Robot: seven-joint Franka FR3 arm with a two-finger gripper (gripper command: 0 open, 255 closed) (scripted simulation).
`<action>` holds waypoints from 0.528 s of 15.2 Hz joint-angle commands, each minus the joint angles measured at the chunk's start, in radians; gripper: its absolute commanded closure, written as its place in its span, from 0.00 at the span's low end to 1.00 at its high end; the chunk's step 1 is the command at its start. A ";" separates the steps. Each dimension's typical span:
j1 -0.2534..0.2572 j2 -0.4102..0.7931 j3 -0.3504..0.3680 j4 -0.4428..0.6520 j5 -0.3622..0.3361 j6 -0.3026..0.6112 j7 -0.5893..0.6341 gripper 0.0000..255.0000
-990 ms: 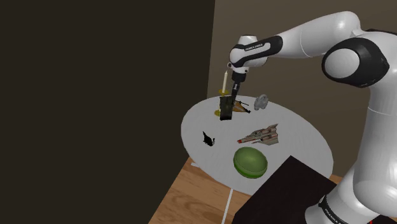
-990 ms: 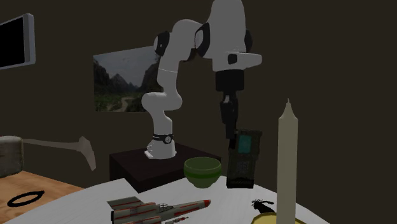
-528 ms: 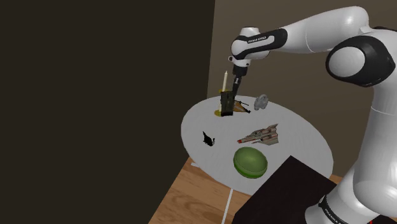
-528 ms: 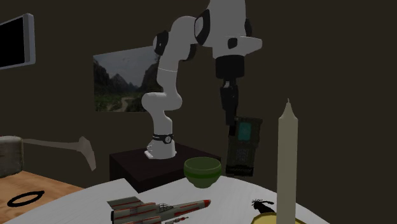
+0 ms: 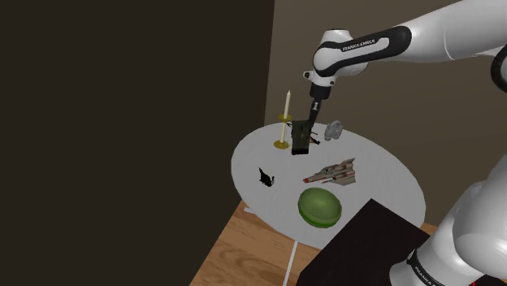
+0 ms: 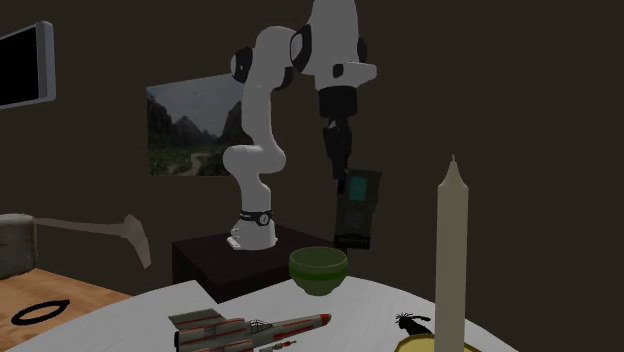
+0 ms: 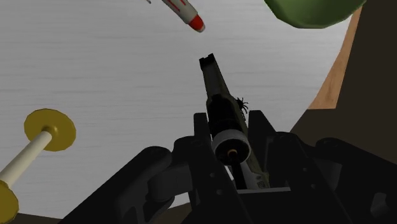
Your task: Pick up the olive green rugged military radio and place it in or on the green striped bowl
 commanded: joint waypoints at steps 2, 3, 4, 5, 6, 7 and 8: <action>0.010 -0.129 0.011 -0.133 -0.036 0.011 0.036 1.00; 0.012 -0.170 0.016 -0.171 -0.046 0.009 0.048 1.00; 0.012 -0.212 0.022 -0.208 -0.056 0.006 0.060 1.00; 0.013 -0.253 0.028 -0.243 -0.066 0.002 0.072 1.00; 0.012 -0.295 0.035 -0.278 -0.074 -0.004 0.084 1.00; 0.011 -0.336 0.042 -0.311 -0.082 -0.012 0.096 1.00; 0.010 -0.378 0.050 -0.343 -0.088 -0.021 0.107 1.00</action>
